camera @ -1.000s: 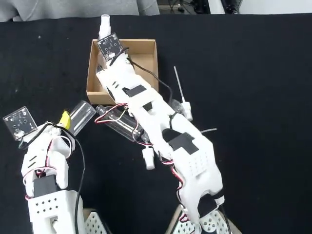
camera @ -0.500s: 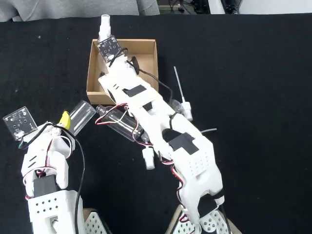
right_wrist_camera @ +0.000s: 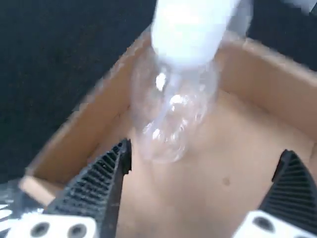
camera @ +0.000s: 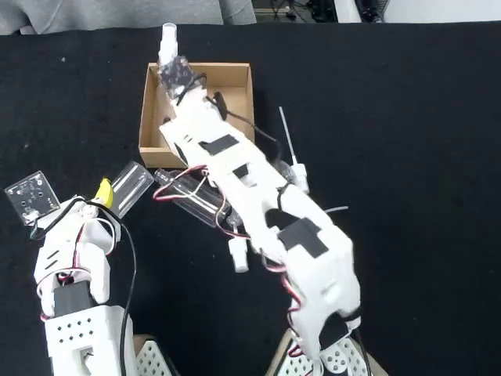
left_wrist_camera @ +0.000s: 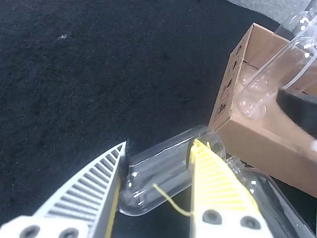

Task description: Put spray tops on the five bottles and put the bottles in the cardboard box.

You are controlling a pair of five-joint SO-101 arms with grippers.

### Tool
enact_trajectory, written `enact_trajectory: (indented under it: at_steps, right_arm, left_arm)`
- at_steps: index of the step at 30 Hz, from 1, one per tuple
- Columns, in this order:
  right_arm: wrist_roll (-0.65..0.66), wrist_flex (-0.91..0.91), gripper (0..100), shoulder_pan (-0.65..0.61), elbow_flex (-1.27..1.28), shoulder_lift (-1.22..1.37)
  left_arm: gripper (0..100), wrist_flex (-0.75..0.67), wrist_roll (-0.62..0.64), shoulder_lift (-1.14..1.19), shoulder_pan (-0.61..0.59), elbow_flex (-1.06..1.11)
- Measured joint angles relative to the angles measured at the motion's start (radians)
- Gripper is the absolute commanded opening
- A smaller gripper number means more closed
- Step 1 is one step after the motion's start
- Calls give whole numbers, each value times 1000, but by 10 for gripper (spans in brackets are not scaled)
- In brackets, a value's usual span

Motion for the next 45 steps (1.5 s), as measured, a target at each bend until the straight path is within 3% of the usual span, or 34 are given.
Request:
enact_trajectory:
  at_steps: [33, 45]
  right_arm:
    - [0, 37, 407, -2, 532, -698]
    - [0, 275, 407, -2, 543, -884]
  left_arm:
    - [192, 0, 0, 0, -8, 0]
    - [192, 0, 0, 0, -8, 0]
